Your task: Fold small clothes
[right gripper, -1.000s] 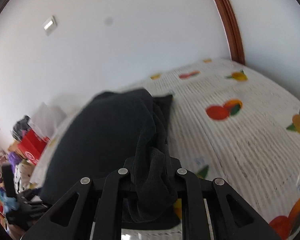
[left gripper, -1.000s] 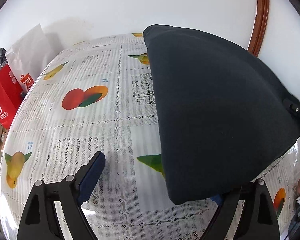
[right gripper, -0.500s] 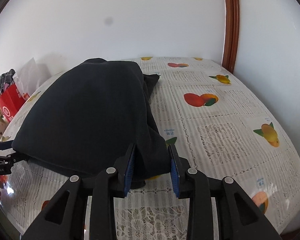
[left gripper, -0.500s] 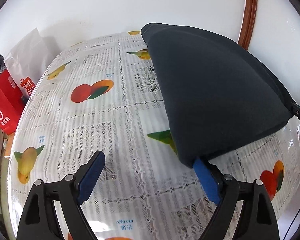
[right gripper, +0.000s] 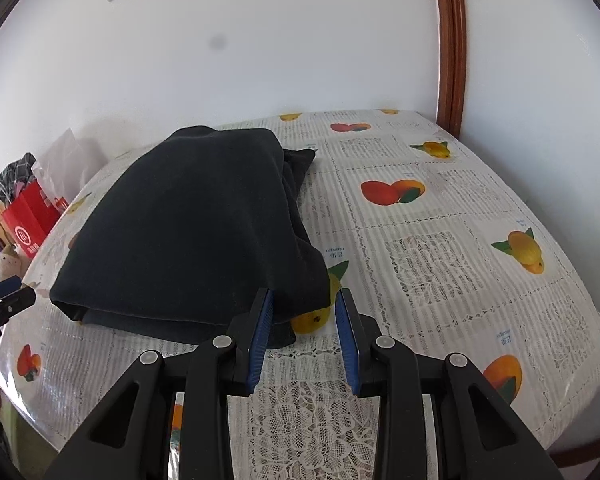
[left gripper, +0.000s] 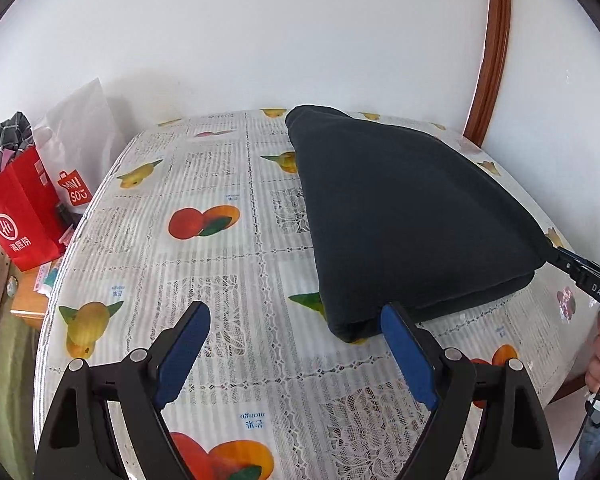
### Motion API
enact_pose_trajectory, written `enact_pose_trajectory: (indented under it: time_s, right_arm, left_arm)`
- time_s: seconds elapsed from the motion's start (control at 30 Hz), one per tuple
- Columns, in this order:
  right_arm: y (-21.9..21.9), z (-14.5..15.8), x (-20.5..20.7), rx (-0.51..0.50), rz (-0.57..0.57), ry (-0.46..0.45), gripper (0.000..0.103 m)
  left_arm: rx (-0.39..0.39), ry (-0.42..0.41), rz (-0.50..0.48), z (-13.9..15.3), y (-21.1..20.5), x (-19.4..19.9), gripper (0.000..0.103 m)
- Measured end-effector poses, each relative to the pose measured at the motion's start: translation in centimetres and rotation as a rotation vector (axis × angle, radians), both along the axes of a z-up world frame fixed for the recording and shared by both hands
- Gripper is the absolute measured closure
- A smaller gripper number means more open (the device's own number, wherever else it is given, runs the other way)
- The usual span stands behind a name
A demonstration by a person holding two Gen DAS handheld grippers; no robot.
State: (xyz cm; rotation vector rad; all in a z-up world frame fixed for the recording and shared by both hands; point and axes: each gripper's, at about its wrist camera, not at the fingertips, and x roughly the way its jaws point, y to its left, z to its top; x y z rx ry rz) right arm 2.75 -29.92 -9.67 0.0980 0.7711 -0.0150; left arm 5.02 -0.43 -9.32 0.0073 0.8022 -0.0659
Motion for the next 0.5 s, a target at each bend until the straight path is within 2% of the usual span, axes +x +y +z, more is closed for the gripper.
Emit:
enact_pose_trajectory:
  time_s: [0.17, 0.3, 0.4, 0.5]
  right_arm:
    - [-0.9, 2.3, 0.4, -0.028, -0.016, -0.048, 0.072]
    - [-0.9, 2.7, 1.7, -0.021, 0.001, -0.066, 0.072]
    - [-0.4, 1.5, 2.6, 0.008, 0.034, -0.055, 0.072]
    - [0.0, -1.3, 4.0, -0.033, 0.065, 0.048, 0.072]
  left_arm:
    - [0.007, 0.025, 0.021, -0.7, 0.3, 2.3, 0.017]
    - [0.019, 0.053, 0.029, -2.0, 0.1, 3.9, 0.017]
    - [0.015, 0.092, 0.02, -3.4, 0.0, 4.6, 0.016]
    - [0.037, 0.084, -0.016, -3.7, -0.1, 4.7, 0.014]
